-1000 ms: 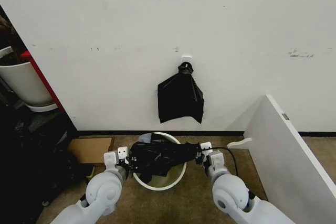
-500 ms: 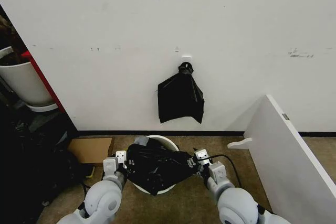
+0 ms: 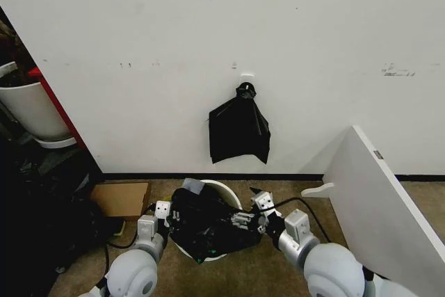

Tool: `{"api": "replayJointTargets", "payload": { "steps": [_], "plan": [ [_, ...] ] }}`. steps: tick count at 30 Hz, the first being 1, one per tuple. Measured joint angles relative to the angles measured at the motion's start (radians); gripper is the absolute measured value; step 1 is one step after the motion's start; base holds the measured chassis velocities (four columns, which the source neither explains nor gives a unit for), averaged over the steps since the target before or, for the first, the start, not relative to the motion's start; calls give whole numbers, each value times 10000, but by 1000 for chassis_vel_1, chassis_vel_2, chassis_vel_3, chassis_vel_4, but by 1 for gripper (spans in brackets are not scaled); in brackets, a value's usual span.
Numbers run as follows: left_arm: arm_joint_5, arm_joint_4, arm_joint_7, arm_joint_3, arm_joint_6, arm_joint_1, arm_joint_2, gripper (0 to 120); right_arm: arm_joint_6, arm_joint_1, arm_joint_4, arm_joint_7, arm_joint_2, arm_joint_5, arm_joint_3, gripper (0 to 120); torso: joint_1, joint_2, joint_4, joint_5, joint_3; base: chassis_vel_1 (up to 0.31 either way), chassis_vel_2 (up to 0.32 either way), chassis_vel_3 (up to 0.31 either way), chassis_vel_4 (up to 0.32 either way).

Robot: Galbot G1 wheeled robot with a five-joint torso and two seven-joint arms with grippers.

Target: Place the garbage bag over the trash bin.

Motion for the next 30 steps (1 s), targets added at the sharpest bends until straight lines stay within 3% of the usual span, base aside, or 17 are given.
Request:
{"api": "replayJointTargets", "payload": {
  "steps": [7, 19, 30],
  "plan": [
    [1347, 131, 578, 146, -747, 152, 4, 4, -448, 717, -620, 410, 527, -24, -427, 100, 0, 0, 0, 0, 0, 0, 0, 0, 0],
    [1762, 135, 784, 234, -1171, 220, -16, 4, -588, 1361, -1788, 560, 1433, -1574, -1347, 97, 0, 0, -1, -1, 0, 0, 0, 0, 0],
    [1955, 140, 832, 330, -1214, 214, -85, 4, -582, 1564, -1964, 580, 1670, -1745, -1686, 88, 0, 0, -1, -2, 0, 0, 0, 0, 0]
  ]
}}
